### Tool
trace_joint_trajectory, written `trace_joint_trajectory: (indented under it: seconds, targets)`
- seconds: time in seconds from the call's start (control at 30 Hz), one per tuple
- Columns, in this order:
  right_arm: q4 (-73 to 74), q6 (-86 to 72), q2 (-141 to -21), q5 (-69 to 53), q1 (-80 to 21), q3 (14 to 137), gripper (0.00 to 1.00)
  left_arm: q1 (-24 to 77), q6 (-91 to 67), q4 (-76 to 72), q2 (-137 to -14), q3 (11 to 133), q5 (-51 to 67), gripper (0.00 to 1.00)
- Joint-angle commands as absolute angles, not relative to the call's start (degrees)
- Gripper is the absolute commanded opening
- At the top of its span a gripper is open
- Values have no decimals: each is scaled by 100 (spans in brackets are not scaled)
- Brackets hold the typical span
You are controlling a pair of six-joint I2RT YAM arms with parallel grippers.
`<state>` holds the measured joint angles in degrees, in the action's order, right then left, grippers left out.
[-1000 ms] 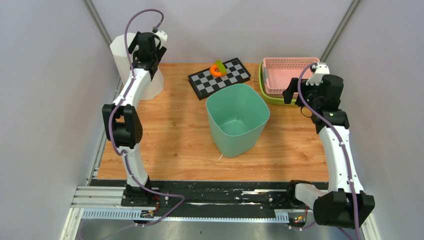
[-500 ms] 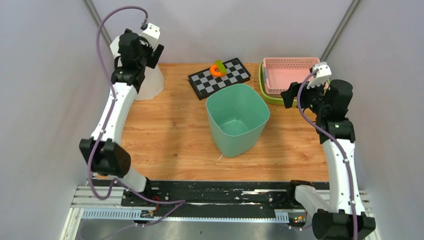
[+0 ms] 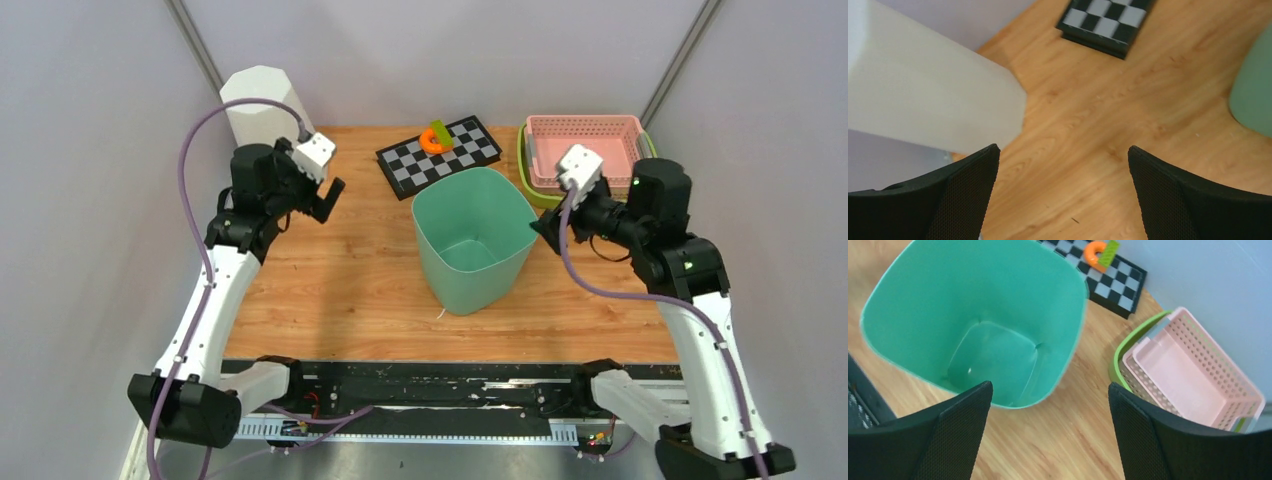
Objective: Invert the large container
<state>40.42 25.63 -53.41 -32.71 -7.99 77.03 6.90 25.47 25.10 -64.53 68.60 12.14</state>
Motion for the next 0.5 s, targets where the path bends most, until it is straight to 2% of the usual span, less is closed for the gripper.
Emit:
trace_joint_trajectory:
  seconds: [0.0, 0.13, 0.47]
  targets:
    - [5175, 3788, -5293, -1400, -2468, 7769, 88, 712, 2777, 2824, -6001, 6178, 2292, 100]
    - [5358, 4193, -5305, -1251, -3498, 7603, 87, 715, 3186, 3189, -5786, 5914, 2710, 100]
    - [5551, 4963, -5939, -1075, -5011, 7553, 82, 716, 3807, 3841, -5495, 5296, 3314, 100]
